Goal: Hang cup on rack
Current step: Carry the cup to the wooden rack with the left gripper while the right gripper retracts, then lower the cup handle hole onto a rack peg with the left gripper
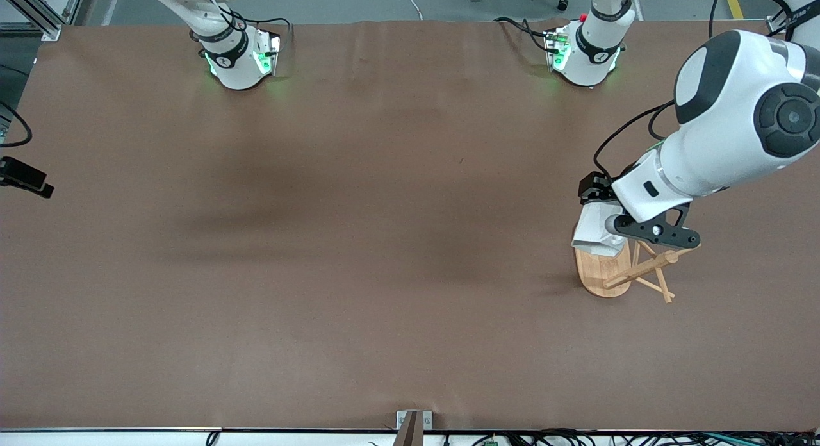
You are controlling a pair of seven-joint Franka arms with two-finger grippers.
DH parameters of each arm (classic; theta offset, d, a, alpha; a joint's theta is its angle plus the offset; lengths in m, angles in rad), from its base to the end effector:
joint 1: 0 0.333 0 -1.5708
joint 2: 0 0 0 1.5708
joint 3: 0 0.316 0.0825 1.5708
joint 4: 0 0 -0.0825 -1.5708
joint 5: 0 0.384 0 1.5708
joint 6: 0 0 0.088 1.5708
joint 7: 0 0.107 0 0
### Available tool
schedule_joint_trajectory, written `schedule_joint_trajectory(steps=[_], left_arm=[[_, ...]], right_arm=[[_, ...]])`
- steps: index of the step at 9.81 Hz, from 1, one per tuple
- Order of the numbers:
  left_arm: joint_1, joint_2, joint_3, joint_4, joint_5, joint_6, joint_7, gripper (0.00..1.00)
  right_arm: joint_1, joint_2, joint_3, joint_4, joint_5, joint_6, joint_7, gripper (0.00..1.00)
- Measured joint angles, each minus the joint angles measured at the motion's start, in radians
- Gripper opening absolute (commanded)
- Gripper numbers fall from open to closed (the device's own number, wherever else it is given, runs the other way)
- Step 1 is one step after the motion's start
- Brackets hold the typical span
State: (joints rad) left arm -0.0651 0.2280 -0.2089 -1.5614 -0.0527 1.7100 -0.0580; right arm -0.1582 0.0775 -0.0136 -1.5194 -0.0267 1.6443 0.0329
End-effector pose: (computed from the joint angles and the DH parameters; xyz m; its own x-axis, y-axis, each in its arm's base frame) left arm 0.6015 -0.1622 0.5089 0.9755 -0.2049 -0.0806 -0.1972 -0.9759 0.0937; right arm 0.5767 -0.1025 0.6114 0.9784 -0.2011 0.0482 -0.2025 -0.9789 0.0262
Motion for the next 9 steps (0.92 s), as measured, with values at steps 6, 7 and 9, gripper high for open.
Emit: schedule_joint_trajectory(steps=[6, 7, 9], left_arm=[[0.018, -0.096, 0.002, -0.341, -0.004, 0.23, 0.067, 0.02], [0.019, -0.096, 0.012, -0.352, -0.004, 0.231, 0.107, 0.02], [0.021, -0.096, 0.044, -0.361, -0.004, 0.24, 0.204, 0.02]], right_arm=[[0.027, -0.102, 0.022, 0.029, 0.005, -0.162, 0.136, 1.0], [0.027, -0.099, 0.024, 0.029, 0.005, -0.167, 0.136, 1.0], [0.028, -0.095, 0.029, 0.029, 0.005, -0.169, 0.136, 1.0]])
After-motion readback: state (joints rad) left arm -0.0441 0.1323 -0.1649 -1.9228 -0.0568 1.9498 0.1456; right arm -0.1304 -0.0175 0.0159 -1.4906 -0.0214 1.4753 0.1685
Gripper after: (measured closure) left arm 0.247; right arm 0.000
